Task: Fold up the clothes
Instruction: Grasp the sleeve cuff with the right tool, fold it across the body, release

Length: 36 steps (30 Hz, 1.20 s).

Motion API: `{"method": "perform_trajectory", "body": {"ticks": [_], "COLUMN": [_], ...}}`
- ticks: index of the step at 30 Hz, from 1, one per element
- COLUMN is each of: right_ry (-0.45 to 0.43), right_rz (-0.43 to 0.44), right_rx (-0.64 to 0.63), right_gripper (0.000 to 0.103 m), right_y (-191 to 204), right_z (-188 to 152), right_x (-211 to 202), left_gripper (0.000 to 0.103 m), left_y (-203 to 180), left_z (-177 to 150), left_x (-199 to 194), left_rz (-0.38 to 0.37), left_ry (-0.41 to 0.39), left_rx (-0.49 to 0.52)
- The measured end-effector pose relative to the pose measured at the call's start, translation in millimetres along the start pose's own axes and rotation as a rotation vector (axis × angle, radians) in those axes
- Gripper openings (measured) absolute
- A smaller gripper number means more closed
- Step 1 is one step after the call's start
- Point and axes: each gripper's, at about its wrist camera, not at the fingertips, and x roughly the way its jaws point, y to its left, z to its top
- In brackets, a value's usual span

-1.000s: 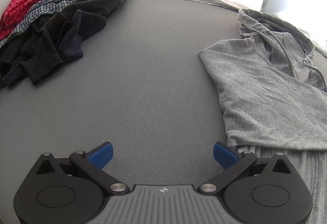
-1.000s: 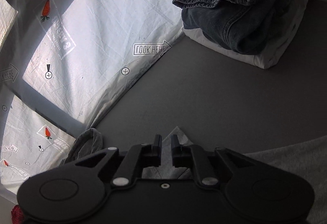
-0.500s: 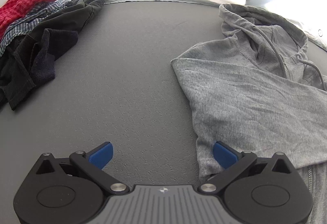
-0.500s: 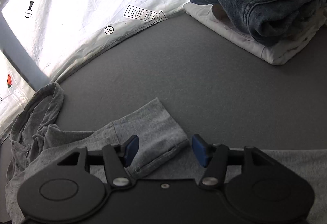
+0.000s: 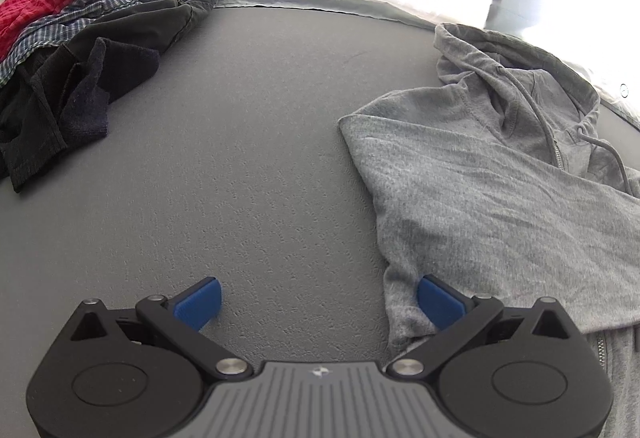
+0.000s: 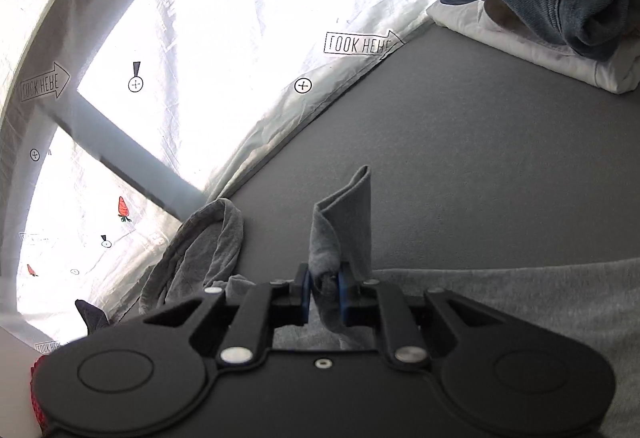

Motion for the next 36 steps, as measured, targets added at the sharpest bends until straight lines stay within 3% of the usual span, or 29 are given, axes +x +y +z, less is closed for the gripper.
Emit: {"method": "perform_trajectory", "body": {"ticks": [5, 14, 24, 36], "right_ry": [0.096, 0.355, 0.525, 0.610], "right_rz": [0.201, 0.363, 0.351, 0.334], "right_rx": [0.118, 0.180, 0.118, 0.048], "right_gripper": [0.014, 0.014, 0.014, 0.014], "right_y": [31.1, 91.4, 129.1, 150.4], "right_z": [-18.0, -69.7, -109.2, -137.3], "right_x": [22.6, 72.6, 106.8, 123.0], "left_gripper": [0.103, 0.103, 0.103, 0.103], "left_y": [0.3, 1.3, 2.4, 2.5], "left_z": [-1.8, -5.8, -11.3, -13.0], "left_x": [-0.1, -1.3, -2.9, -2.6], "left_rz": [0.000, -0.005, -0.009, -0.010], "left_ry": [-0.008, -0.036, -0.080, -0.096], "left_rx": [0.001, 0.007, 0.010, 0.014]}}
